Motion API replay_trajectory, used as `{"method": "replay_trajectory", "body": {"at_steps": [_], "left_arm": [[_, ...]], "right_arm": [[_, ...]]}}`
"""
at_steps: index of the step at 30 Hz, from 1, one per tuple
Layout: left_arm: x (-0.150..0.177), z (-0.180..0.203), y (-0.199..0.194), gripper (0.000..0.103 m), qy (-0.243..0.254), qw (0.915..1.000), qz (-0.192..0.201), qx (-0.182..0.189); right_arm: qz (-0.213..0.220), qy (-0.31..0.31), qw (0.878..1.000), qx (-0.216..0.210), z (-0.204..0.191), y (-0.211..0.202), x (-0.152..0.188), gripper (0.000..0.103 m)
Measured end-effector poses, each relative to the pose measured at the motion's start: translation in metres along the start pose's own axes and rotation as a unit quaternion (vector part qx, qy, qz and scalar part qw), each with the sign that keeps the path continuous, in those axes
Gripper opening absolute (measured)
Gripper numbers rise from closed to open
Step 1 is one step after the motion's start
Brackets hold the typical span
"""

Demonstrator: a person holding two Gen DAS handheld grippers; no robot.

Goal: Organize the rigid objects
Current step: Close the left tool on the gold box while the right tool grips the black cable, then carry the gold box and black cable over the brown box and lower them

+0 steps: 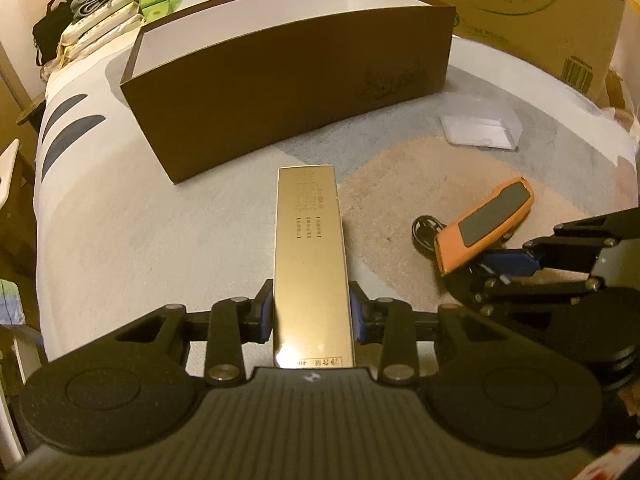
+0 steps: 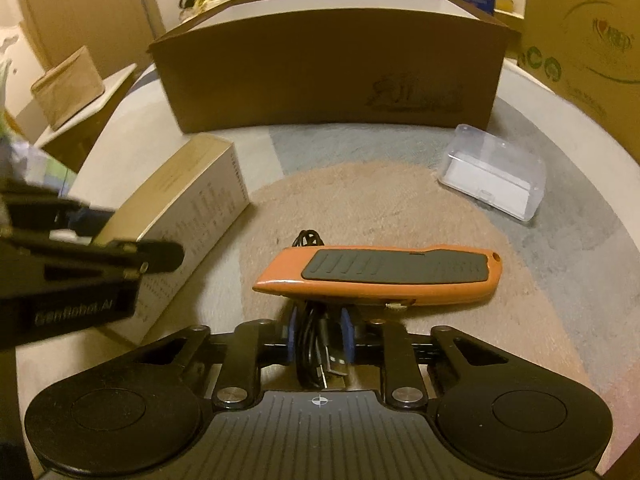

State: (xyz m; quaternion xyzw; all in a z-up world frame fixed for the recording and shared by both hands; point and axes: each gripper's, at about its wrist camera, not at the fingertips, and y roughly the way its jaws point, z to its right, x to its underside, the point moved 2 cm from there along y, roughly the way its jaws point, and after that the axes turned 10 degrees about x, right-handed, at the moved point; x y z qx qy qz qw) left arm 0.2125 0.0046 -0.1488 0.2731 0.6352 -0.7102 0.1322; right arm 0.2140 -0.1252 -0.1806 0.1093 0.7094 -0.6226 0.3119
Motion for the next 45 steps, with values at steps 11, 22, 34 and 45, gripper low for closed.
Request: {"method": "replay_trajectory", "body": {"at_steps": [11, 22, 34, 45], "left_arm": [[0.015, -0.017, -0.021, 0.032, -0.023, 0.9993, 0.005, -0.029], [0.036, -0.025, -0.033, 0.032, -0.046, 0.9984, -0.010, -0.032], [0.031, -0.031, -0.026, 0.032, -0.047, 0.9986, -0.010, -0.020], [0.026, -0.035, -0.021, 0.032, -0.051, 0.9985, -0.006, -0.017]], "right_arm": [[-0.008, -0.002, 1.000, -0.030, -0.008, -0.017, 0.002, 0.015], [-0.015, -0.062, 0.998, -0.029, -0.038, -0.015, 0.011, 0.016], [-0.019, -0.071, 0.997, -0.025, -0.048, -0.003, 0.004, 0.017], [-0.011, -0.083, 0.996, -0.021, -0.052, -0.001, 0.000, 0.016]]}}
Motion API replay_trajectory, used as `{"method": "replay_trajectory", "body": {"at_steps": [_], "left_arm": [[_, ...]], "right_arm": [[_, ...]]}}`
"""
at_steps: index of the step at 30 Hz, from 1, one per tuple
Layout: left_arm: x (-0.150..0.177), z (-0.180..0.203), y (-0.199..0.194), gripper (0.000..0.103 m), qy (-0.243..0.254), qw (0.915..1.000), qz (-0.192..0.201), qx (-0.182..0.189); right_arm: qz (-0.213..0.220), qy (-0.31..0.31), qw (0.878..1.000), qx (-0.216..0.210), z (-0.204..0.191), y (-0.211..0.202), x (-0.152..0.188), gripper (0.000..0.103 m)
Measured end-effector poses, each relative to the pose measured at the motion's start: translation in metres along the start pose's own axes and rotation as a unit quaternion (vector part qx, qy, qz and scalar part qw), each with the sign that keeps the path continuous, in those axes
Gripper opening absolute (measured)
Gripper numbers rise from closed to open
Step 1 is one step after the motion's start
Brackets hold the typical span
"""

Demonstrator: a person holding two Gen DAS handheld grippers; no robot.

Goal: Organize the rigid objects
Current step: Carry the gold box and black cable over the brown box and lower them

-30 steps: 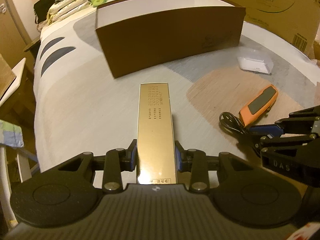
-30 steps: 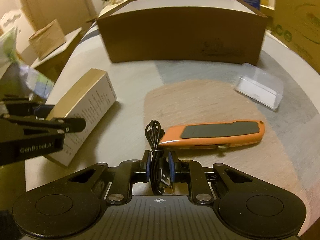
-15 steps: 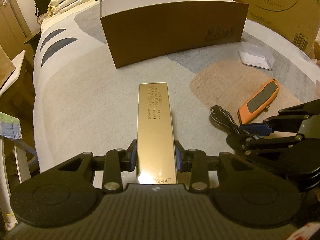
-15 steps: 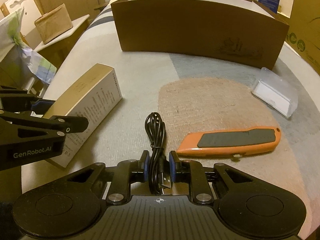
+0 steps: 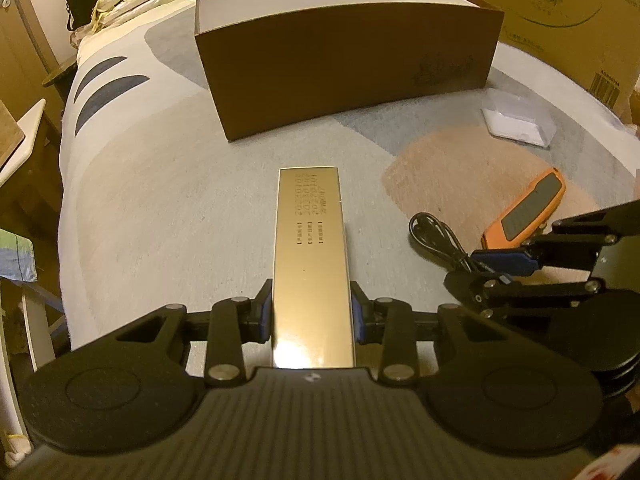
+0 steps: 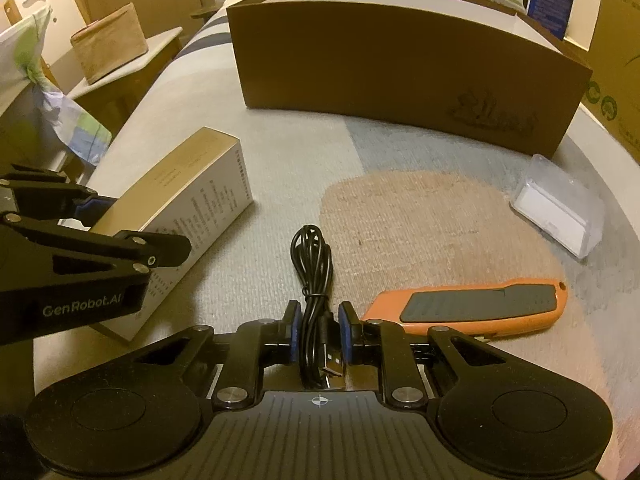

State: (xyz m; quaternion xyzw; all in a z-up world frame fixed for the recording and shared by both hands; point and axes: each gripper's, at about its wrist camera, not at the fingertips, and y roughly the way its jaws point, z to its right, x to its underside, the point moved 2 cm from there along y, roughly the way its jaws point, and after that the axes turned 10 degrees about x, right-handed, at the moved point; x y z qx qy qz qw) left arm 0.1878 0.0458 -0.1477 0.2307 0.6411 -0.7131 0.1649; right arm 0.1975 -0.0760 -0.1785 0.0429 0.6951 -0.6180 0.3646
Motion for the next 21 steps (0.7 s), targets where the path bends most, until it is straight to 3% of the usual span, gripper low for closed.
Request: {"method": "replay_trajectory", "body": {"at_steps": [11, 21], "left_arm": [[-0.005, 0.003, -0.026, 0.032, 0.013, 0.9994, 0.032, -0.003], [-0.028, 0.009, -0.053, 0.032, 0.023, 0.9971, 0.073, 0.000]], "right_arm": [[0.025, 0.046, 0.998, -0.032, 0.018, -0.029, -0.002, 0.014], [0.053, 0.075, 0.995, -0.031, 0.044, -0.056, -0.022, 0.014]]}}
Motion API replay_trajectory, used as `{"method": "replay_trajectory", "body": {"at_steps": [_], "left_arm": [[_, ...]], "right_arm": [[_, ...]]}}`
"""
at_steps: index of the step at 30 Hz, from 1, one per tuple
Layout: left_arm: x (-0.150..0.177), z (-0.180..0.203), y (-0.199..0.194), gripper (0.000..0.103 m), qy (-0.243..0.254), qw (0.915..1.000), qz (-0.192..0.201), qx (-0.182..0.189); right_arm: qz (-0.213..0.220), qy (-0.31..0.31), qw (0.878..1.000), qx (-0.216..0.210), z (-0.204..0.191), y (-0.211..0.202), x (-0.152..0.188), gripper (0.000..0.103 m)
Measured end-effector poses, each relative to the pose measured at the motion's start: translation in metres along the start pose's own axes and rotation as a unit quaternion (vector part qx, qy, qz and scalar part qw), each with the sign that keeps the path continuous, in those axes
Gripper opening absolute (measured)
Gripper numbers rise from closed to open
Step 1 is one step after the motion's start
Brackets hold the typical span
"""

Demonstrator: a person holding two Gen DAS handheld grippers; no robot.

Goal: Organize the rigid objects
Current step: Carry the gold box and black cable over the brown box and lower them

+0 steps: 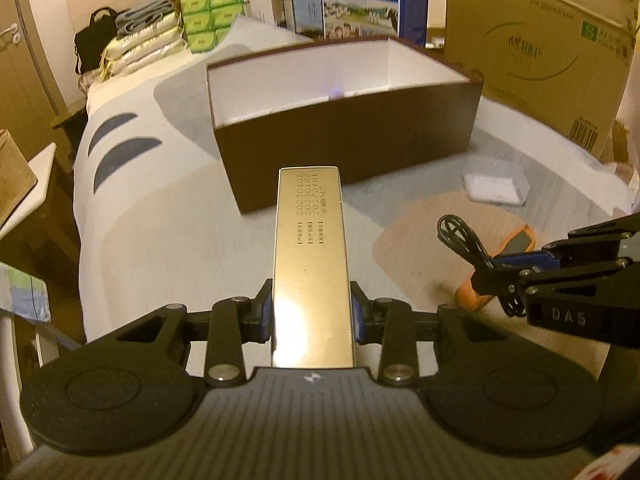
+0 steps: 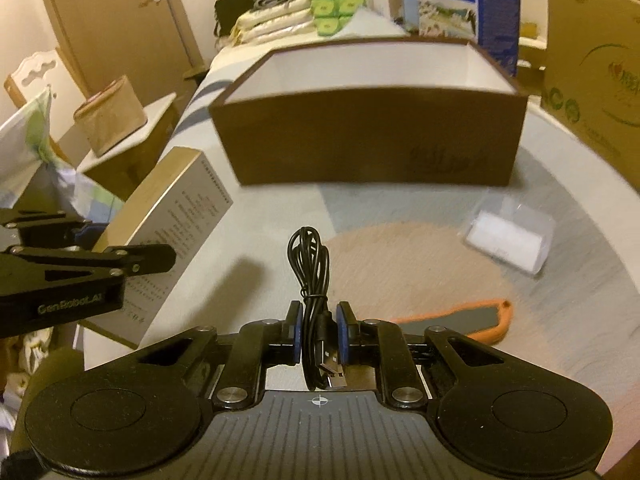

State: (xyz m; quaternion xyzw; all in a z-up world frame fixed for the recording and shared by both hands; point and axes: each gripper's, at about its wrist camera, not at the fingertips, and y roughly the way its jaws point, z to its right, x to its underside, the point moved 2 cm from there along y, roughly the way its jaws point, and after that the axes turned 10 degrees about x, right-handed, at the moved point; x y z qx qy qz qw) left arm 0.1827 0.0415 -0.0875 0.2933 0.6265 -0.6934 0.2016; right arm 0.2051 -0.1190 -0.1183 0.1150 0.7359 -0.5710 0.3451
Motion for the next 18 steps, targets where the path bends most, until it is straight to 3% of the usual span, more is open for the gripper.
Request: {"method": "replay_trajectory", "body": {"at_steps": [8, 18], "left_arm": [[-0.040, -0.005, -0.007, 0.032, 0.002, 0.9995, 0.031, 0.009], [-0.126, -0.028, 0.005, 0.032, 0.010, 0.9974, 0.071, 0.005]], "right_arm": [[0.043, 0.014, 0.999, 0.003, 0.026, -0.017, -0.045, 0.014], [0.098, 0.030, 0.995, 0.013, 0.066, -0.016, -0.128, 0.014]]}}
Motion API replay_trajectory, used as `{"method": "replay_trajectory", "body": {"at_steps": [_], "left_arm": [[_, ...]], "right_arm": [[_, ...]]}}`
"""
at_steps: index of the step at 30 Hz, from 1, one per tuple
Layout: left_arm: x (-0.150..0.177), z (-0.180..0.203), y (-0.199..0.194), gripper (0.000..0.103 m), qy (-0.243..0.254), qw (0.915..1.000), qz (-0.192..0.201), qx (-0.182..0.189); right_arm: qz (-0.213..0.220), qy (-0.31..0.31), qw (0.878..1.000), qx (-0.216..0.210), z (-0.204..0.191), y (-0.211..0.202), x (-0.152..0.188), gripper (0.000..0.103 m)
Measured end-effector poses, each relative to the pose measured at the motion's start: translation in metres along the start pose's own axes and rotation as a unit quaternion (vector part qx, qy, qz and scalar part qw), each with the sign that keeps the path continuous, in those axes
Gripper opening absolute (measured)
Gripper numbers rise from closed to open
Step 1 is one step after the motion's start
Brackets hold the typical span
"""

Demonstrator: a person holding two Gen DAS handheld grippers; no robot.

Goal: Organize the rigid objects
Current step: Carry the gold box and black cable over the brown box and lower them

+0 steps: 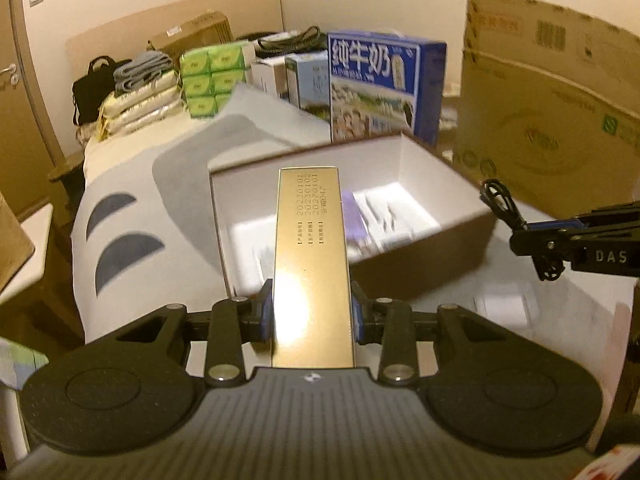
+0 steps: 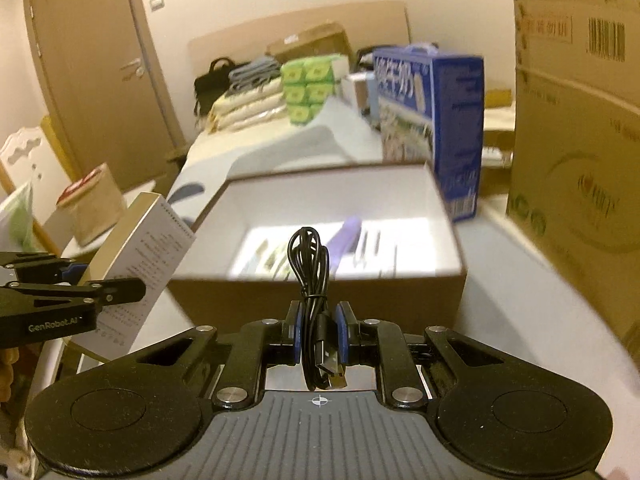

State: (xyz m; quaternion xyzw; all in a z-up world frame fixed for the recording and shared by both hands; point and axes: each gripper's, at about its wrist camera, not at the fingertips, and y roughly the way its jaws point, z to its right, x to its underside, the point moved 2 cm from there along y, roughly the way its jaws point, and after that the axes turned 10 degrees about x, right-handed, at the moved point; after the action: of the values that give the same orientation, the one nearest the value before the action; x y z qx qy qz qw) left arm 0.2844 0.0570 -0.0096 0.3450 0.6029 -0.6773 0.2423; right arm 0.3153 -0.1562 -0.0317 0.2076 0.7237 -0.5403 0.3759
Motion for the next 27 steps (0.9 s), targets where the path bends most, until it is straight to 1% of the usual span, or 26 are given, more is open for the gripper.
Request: {"method": "replay_trajectory", "body": {"at_steps": [5, 10, 13, 18, 21, 27], "left_arm": [[-0.036, -0.013, 0.025, 0.032, -0.001, 1.0000, 0.005, -0.008], [-0.063, -0.018, 0.056, 0.032, 0.004, 0.9999, 0.000, -0.013], [-0.071, -0.020, 0.078, 0.032, 0.004, 0.9999, -0.009, -0.011], [-0.081, -0.020, 0.114, 0.032, 0.004, 0.9997, -0.023, -0.009], [-0.083, -0.018, 0.133, 0.032, 0.014, 0.9994, -0.031, -0.010], [-0.084, -0.018, 0.169, 0.032, 0.019, 0.9986, -0.047, -0.010]], "right_arm": [[0.014, -0.002, 1.000, 0.016, 0.011, 0.022, -0.038, 0.014], [0.015, -0.004, 0.999, 0.029, 0.019, 0.049, -0.063, 0.014], [0.011, -0.009, 0.999, 0.042, 0.023, 0.070, -0.071, 0.014], [-0.010, -0.011, 0.998, 0.059, 0.031, 0.106, -0.076, 0.014], [-0.023, -0.014, 0.997, 0.068, 0.036, 0.125, -0.074, 0.014], [-0.043, -0.010, 0.996, 0.074, 0.046, 0.155, -0.070, 0.014]]}}
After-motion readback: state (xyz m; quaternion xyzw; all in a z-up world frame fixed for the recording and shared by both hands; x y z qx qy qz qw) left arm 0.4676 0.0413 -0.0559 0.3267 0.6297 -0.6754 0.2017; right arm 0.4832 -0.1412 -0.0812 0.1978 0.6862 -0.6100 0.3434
